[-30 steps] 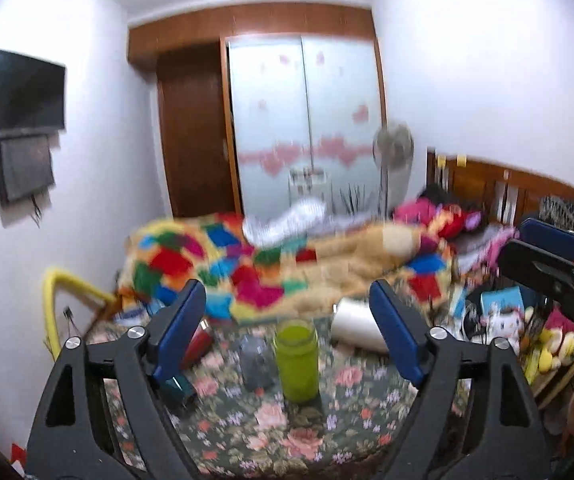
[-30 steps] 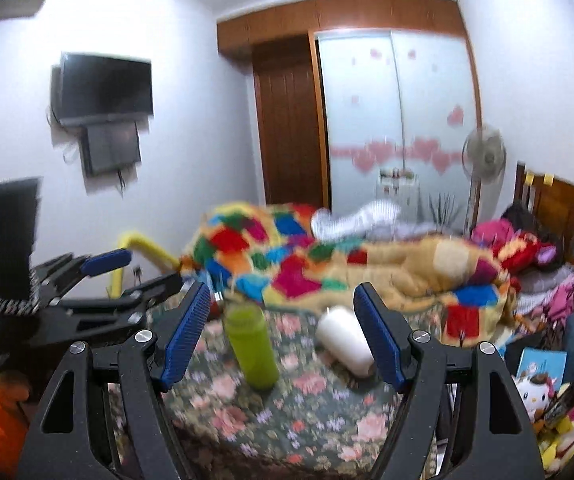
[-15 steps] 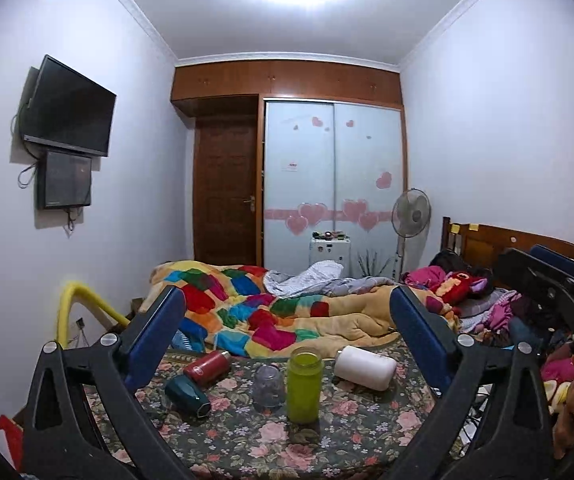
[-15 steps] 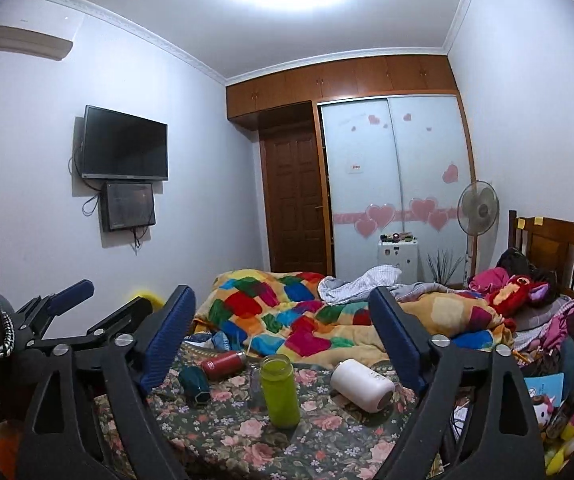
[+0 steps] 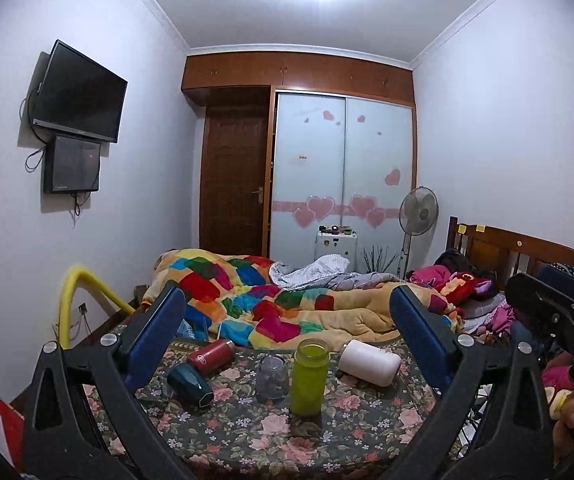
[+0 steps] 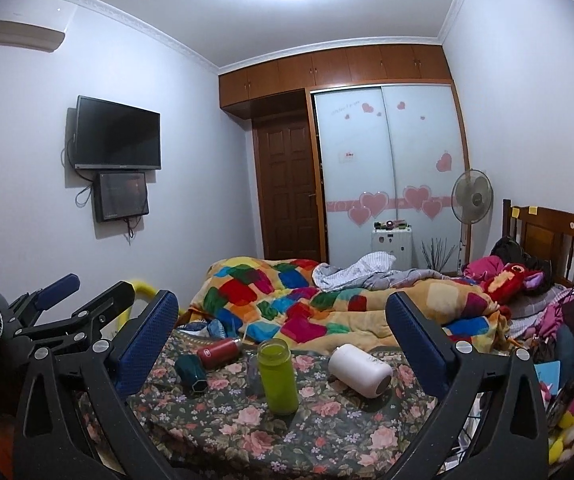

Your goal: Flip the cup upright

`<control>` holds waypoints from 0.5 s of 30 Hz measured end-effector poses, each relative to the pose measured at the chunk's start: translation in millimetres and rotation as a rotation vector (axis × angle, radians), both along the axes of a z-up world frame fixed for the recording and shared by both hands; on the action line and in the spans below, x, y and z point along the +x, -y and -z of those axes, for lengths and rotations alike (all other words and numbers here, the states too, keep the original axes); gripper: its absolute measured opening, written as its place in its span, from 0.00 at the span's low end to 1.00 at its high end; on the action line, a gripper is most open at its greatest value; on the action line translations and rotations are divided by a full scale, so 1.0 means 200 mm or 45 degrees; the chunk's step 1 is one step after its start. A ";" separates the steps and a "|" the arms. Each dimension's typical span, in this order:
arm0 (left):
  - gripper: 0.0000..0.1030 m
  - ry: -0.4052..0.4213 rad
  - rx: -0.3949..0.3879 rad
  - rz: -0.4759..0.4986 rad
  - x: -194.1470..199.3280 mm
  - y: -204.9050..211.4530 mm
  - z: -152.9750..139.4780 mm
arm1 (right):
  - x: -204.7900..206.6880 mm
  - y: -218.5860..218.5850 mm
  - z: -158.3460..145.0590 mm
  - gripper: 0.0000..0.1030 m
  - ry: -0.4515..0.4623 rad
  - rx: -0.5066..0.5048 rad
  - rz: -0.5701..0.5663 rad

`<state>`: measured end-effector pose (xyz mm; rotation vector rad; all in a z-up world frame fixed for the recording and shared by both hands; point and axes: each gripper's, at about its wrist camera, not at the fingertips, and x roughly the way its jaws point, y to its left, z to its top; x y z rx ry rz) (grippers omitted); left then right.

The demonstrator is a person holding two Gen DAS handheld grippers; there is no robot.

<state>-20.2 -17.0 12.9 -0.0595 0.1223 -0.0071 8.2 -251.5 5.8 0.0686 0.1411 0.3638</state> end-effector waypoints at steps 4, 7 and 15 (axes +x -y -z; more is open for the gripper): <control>1.00 -0.004 0.002 -0.001 0.01 0.00 0.01 | -0.01 0.00 0.00 1.00 -0.007 -0.004 -0.004; 1.00 -0.005 -0.003 0.002 0.00 0.00 0.01 | -0.01 0.00 0.00 1.00 -0.013 -0.004 -0.003; 1.00 -0.018 -0.002 0.003 0.02 -0.02 0.03 | 0.00 0.00 0.01 1.00 -0.039 -0.010 -0.002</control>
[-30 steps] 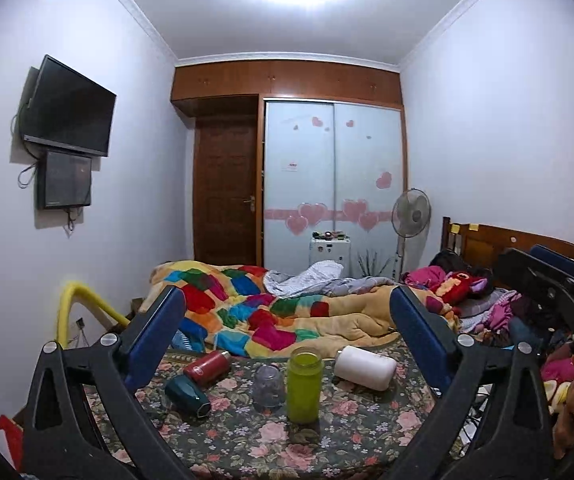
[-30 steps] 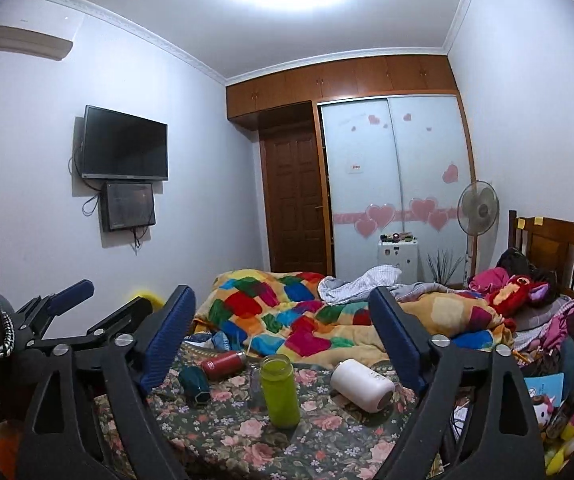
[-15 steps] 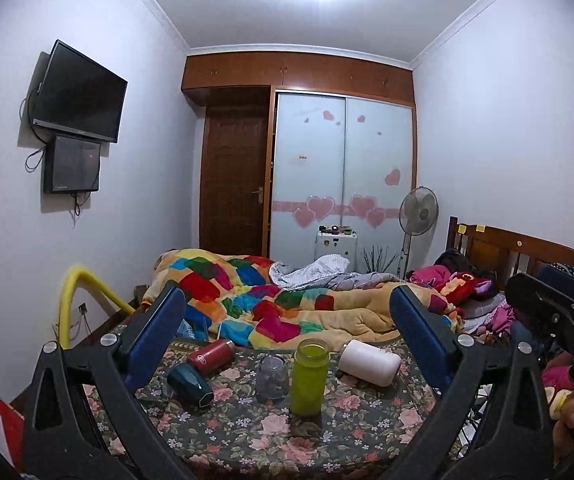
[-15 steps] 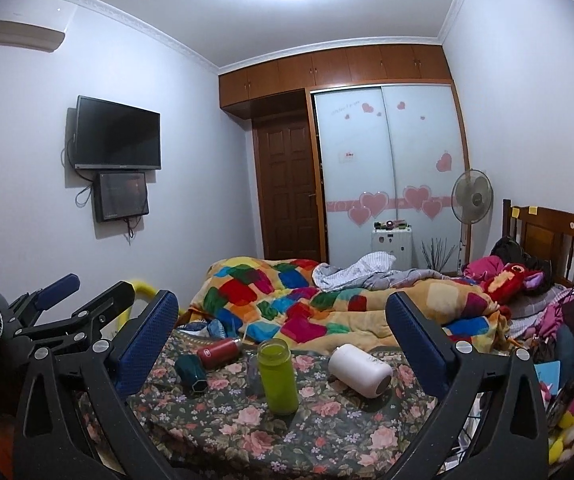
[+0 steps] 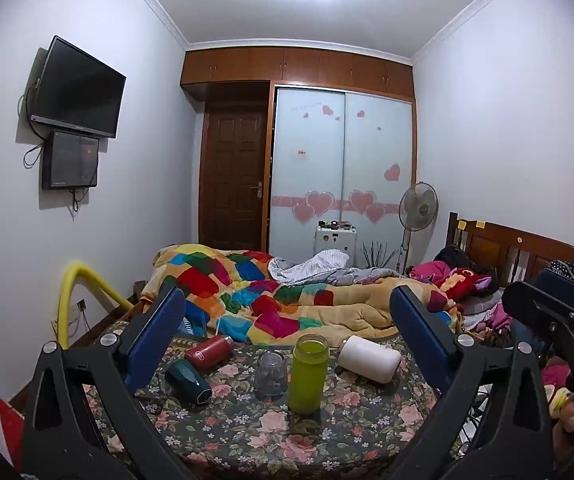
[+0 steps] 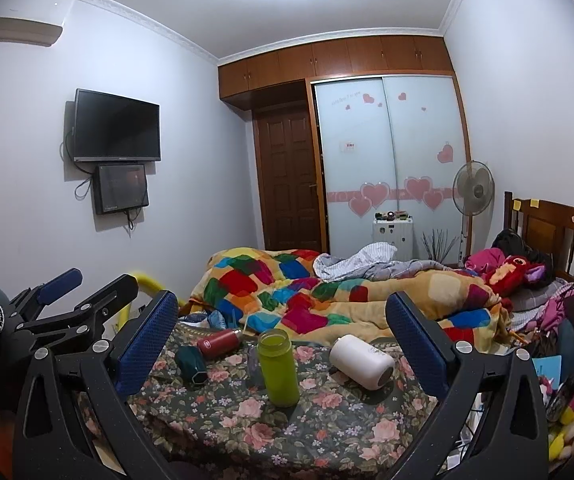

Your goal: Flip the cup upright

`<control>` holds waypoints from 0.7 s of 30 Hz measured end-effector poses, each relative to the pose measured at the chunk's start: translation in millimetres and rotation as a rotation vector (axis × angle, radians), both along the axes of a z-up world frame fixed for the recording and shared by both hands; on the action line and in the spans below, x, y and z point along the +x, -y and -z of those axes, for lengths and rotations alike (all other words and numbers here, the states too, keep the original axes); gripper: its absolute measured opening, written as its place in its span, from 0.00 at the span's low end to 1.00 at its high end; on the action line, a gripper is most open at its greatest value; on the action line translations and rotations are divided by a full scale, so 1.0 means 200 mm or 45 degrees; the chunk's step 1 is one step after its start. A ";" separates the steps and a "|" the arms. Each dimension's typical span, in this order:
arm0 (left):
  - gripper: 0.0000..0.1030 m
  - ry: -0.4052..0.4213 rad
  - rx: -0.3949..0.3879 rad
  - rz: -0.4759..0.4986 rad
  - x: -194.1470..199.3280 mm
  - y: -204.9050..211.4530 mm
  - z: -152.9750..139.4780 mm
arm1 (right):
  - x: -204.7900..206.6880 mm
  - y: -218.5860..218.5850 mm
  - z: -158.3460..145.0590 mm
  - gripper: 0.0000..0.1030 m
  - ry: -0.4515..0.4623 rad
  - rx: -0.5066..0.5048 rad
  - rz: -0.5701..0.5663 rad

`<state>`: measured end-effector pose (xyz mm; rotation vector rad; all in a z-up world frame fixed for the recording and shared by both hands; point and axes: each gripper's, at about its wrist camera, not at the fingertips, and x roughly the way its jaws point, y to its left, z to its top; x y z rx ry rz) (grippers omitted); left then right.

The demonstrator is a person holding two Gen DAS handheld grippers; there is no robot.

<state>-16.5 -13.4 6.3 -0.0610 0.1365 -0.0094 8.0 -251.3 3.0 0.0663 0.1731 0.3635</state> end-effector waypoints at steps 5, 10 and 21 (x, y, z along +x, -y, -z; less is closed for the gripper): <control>1.00 -0.004 0.002 0.000 0.01 0.00 0.00 | 0.00 0.00 -0.01 1.00 -0.009 0.001 -0.003; 1.00 -0.002 0.002 0.000 0.01 0.01 0.00 | 0.00 0.00 -0.01 1.00 -0.012 0.002 -0.005; 1.00 -0.003 0.004 0.011 0.02 0.01 0.00 | 0.01 0.00 -0.01 1.00 -0.012 0.001 -0.004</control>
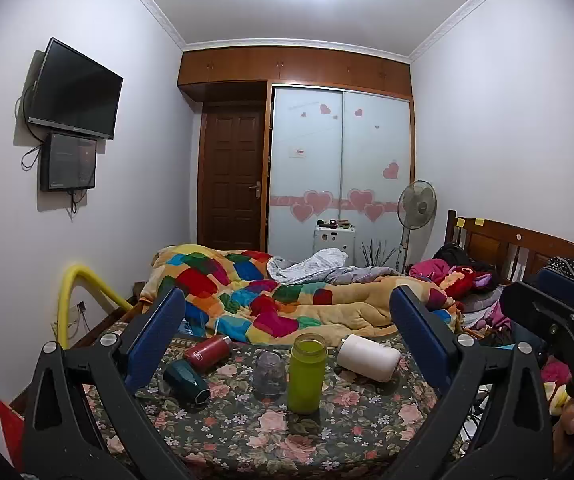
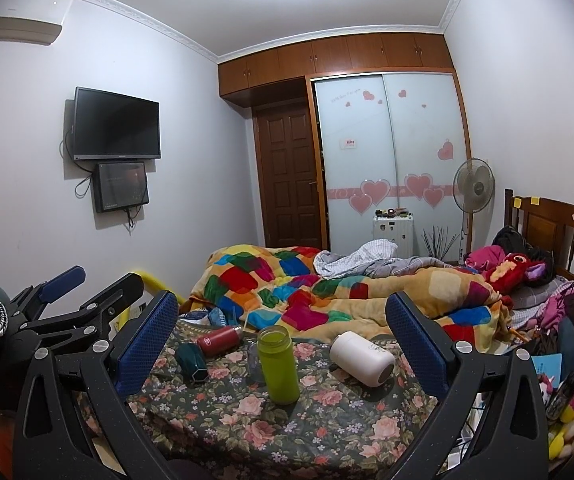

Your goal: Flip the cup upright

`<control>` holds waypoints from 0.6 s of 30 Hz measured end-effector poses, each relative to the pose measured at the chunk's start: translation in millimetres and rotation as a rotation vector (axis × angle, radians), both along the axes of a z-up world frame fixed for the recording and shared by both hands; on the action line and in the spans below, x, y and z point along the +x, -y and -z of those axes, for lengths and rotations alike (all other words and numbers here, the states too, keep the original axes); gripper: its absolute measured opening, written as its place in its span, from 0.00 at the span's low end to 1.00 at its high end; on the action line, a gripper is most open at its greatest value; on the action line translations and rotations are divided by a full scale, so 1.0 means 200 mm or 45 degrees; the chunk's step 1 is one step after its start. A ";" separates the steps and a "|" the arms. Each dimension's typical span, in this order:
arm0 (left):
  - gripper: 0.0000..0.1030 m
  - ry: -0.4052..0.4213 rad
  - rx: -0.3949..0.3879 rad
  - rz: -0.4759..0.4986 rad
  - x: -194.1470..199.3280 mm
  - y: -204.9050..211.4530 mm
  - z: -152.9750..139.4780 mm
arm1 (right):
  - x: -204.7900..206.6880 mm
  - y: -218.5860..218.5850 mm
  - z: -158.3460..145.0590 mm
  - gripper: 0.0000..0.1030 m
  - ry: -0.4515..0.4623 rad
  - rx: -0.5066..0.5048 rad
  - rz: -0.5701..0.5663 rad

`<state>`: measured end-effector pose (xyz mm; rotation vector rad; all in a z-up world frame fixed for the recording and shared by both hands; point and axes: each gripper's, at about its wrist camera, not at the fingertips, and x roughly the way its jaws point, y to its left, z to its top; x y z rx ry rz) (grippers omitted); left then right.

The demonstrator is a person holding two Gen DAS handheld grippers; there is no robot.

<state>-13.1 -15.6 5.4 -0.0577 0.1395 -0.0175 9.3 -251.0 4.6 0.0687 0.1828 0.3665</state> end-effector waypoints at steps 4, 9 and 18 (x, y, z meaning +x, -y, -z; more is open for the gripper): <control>1.00 -0.002 0.002 0.006 0.00 -0.01 0.00 | 0.00 0.00 0.00 1.00 0.000 -0.002 0.001; 1.00 0.002 0.003 0.015 0.00 0.00 0.00 | -0.01 0.00 0.00 1.00 0.001 -0.002 -0.001; 1.00 0.001 -0.011 0.024 -0.01 -0.02 0.00 | -0.01 0.00 0.00 1.00 0.000 -0.003 -0.002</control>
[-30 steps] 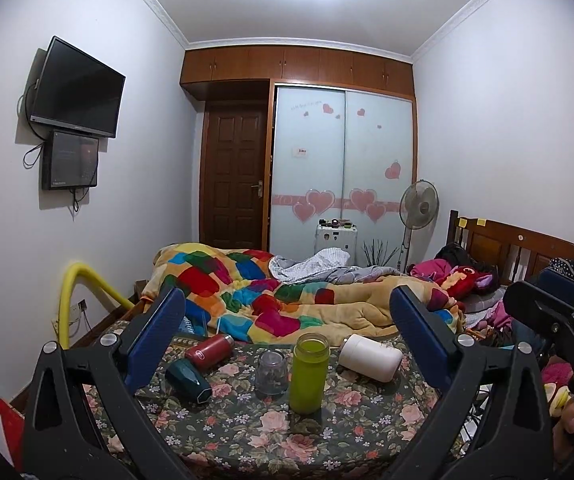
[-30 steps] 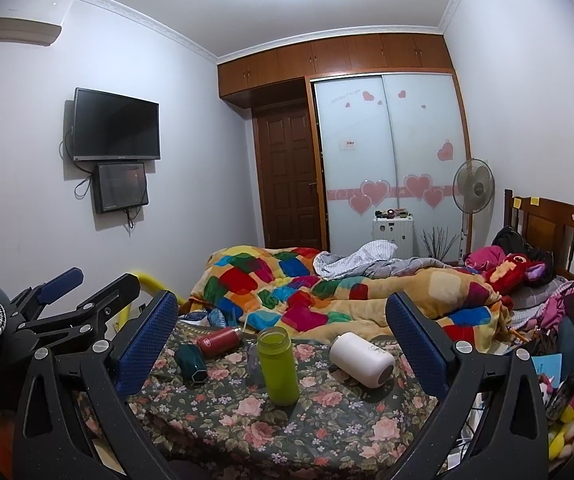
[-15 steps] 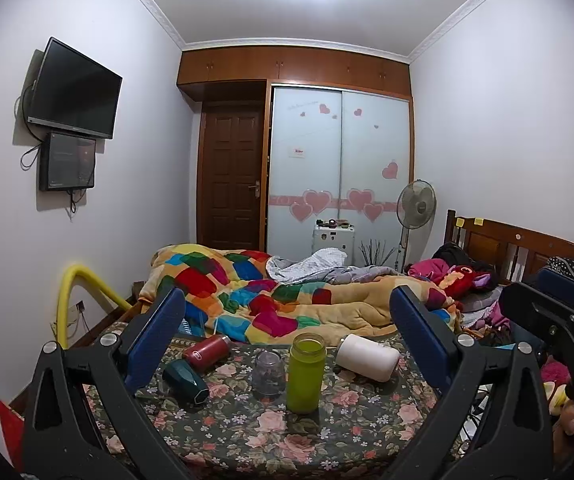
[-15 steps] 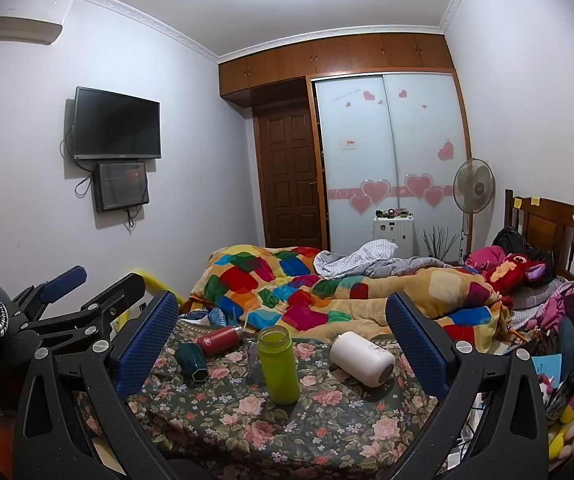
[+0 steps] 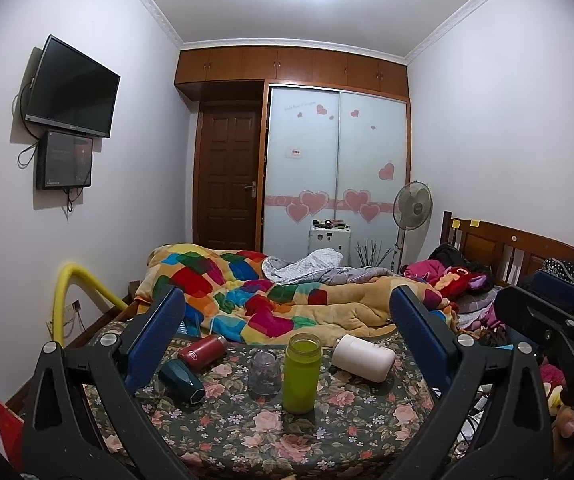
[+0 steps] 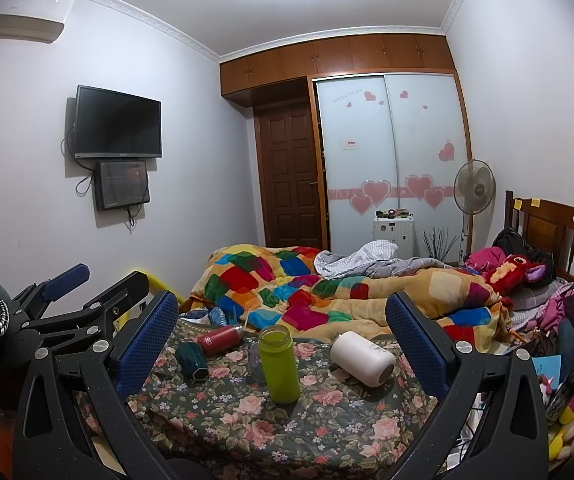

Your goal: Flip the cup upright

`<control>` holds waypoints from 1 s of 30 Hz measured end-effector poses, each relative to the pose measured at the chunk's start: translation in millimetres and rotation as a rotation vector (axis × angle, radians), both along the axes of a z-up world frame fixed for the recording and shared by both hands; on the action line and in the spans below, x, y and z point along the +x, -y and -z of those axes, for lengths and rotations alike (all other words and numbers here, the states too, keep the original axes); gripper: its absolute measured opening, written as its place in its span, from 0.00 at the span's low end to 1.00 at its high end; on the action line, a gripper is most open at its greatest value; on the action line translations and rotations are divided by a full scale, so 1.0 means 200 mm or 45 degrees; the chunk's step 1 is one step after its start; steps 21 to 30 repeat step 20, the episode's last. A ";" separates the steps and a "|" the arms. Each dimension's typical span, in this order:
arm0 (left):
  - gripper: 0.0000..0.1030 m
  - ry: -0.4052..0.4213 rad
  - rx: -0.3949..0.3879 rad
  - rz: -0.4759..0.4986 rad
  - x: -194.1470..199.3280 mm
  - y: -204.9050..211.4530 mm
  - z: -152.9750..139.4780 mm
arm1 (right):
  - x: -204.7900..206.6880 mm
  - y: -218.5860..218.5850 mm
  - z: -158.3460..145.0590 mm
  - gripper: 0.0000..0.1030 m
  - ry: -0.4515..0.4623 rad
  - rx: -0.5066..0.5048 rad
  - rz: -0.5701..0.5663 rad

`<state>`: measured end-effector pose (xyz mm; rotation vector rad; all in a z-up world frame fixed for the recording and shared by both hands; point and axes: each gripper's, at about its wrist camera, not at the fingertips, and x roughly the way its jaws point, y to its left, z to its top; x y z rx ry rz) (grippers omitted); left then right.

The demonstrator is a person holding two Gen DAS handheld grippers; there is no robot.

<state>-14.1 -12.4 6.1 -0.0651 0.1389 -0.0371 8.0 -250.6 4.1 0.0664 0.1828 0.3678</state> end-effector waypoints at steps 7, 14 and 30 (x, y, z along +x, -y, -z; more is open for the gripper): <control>1.00 -0.008 -0.009 0.008 0.01 -0.01 0.00 | 0.00 0.00 0.00 1.00 -0.004 -0.004 0.000; 1.00 -0.014 0.006 0.020 0.02 -0.02 0.01 | 0.00 0.01 -0.01 1.00 -0.012 -0.014 -0.001; 1.00 -0.025 -0.001 0.019 0.04 -0.05 0.04 | 0.04 -0.01 0.00 1.00 -0.036 -0.041 -0.003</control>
